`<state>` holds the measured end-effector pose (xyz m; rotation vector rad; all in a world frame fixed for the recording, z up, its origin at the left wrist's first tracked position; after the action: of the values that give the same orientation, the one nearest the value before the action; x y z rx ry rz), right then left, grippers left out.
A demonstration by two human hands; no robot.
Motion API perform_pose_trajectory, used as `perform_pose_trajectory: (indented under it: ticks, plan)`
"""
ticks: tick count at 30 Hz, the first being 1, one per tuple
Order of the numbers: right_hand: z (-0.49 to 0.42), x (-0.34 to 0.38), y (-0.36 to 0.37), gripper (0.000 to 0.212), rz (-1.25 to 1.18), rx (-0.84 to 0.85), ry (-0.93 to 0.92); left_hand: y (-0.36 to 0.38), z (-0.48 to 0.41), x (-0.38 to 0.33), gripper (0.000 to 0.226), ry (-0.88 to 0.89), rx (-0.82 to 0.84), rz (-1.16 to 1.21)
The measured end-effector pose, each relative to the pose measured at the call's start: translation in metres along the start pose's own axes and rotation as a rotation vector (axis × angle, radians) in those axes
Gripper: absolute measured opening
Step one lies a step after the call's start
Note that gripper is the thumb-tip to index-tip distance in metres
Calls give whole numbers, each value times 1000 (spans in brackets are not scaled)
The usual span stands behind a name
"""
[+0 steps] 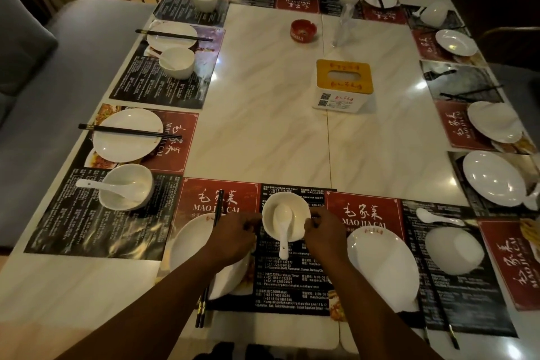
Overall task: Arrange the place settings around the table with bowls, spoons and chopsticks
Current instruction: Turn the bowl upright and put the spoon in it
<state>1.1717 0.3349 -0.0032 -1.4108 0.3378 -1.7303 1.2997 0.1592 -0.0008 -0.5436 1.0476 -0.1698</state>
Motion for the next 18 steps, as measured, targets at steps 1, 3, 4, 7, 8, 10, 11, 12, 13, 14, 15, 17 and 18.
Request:
perform_pose_trajectory:
  ticks: [1,3,4,7,8,10,11,12,13,14,15,17,18]
  plan:
    - [0,1,-1,28,9,3,-4,0,0,1,57,0,5,3]
    - [0,2,-1,29,13,7,4,2,1,2,61,4,14,13]
    - [0,2,-1,29,11,8,11,2,1,1,62,9,16,18]
    - [1,1,-1,29,6,13,33,3,1,1,63,20,17,19]
    - [2,1,-2,30,3,17,36,2,0,2,63,25,20,10]
    - [4,1,-3,31,-11,36,40,2,-1,3,61,33,36,-27]
    - [5,1,-4,31,-25,50,45,2,-2,4,60,37,44,-48]
    - [6,1,-4,32,-41,61,52,2,-1,5,59,39,52,-61]
    - [8,1,-5,33,-55,71,58,2,-1,6,59,38,59,-64]
    - [10,1,-6,35,-65,80,59,2,-1,6,60,35,63,-59]
    - [12,2,-6,37,-71,84,52,2,-1,7,61,33,62,-53]
    - [13,3,-6,40,-80,86,38,2,0,7,63,32,61,-44]
    - [13,3,-6,40,-83,87,37,2,0,7,64,36,66,-37]
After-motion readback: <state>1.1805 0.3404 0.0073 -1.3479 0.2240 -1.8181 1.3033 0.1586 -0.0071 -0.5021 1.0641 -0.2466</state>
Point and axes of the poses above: each hand's wrist, its own z-axis away from the middle knuckle, its own y-axis out of the palm, x = y × z, the point moved 6 cm from there along -z, towards the middle knuckle
